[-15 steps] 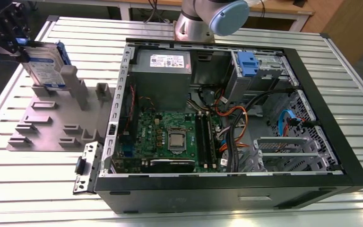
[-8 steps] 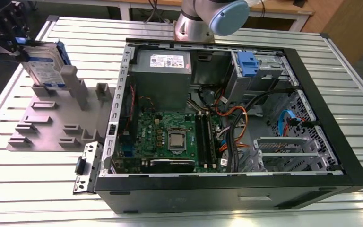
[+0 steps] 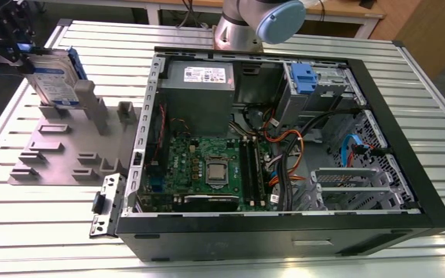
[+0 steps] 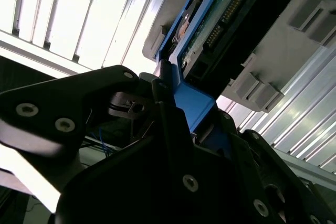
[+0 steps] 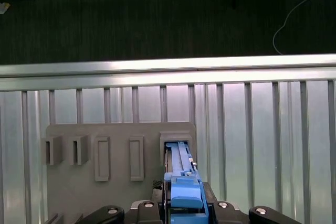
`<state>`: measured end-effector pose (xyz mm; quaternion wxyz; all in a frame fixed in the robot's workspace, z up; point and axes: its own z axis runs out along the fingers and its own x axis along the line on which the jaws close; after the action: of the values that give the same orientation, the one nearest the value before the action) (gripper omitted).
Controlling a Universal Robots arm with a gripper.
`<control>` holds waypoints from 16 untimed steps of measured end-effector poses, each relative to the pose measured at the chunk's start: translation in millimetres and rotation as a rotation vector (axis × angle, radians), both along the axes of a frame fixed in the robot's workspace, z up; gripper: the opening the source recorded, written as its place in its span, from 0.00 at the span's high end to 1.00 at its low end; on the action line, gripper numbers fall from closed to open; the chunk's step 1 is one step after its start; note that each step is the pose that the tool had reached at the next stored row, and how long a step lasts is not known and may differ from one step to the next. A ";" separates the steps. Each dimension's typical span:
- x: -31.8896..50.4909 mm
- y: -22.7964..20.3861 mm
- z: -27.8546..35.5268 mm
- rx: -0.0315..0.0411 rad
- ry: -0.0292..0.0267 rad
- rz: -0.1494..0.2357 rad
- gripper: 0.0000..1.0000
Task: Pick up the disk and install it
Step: 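Pick up the disk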
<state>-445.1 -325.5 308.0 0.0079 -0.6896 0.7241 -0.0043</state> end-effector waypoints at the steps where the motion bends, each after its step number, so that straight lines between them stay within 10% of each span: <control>1: 0.0 0.0 0.1 0.0000 0.0000 0.000 0.63; 16: -0.1 0.0 4.6 0.0000 0.0000 0.000 0.63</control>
<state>-445.1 -325.5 312.6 0.0079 -0.6896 0.7241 -0.0043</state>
